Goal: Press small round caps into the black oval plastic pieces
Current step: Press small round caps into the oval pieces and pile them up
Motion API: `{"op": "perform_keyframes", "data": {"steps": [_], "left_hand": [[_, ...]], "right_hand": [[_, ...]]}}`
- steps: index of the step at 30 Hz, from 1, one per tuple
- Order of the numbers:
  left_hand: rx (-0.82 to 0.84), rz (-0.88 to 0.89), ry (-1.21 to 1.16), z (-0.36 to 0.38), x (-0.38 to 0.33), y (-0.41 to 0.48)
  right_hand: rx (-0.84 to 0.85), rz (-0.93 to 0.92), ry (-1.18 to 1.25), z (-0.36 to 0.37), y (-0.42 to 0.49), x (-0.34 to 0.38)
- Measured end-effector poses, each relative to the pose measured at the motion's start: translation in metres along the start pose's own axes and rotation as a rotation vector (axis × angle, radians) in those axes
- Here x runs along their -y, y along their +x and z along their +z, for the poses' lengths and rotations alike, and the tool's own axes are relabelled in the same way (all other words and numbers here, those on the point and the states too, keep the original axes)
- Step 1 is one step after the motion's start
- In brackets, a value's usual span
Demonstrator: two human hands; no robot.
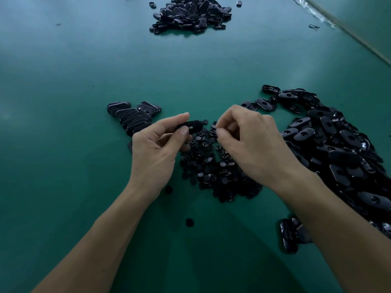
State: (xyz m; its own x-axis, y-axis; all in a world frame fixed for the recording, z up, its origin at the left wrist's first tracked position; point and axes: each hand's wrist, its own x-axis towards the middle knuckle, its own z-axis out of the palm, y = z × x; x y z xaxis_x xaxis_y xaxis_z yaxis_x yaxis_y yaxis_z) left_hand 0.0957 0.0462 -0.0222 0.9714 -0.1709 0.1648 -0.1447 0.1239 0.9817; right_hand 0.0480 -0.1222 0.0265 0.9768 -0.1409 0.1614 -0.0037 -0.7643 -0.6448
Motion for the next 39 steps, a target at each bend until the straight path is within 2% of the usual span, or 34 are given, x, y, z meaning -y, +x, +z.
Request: {"op": "perform_keyframes", "data": {"steps": [4,7,13,21,26,39], "left_hand": [[0.007,-0.050,-0.030,0.001,-0.001,0.000],[0.010,-0.059,-0.044,0.001,-0.002,0.000],[0.006,-0.062,-0.029,0.000,-0.001,-0.002],[0.021,-0.032,0.013,-0.001,-0.001,-0.004],[0.053,-0.045,-0.015,0.000,-0.002,-0.004],[0.087,-0.028,-0.012,-0.001,-0.003,-0.006]], "right_hand": [[0.052,-0.042,0.023,-0.004,0.000,0.006],[0.032,-0.059,0.026,-0.006,0.000,0.008],[0.060,-0.018,0.071,-0.003,-0.002,0.006],[0.025,-0.039,0.123,-0.004,-0.003,0.012],[-0.011,-0.058,0.070,0.000,-0.003,0.017],[0.000,-0.012,0.090,0.003,-0.005,0.019]]}}
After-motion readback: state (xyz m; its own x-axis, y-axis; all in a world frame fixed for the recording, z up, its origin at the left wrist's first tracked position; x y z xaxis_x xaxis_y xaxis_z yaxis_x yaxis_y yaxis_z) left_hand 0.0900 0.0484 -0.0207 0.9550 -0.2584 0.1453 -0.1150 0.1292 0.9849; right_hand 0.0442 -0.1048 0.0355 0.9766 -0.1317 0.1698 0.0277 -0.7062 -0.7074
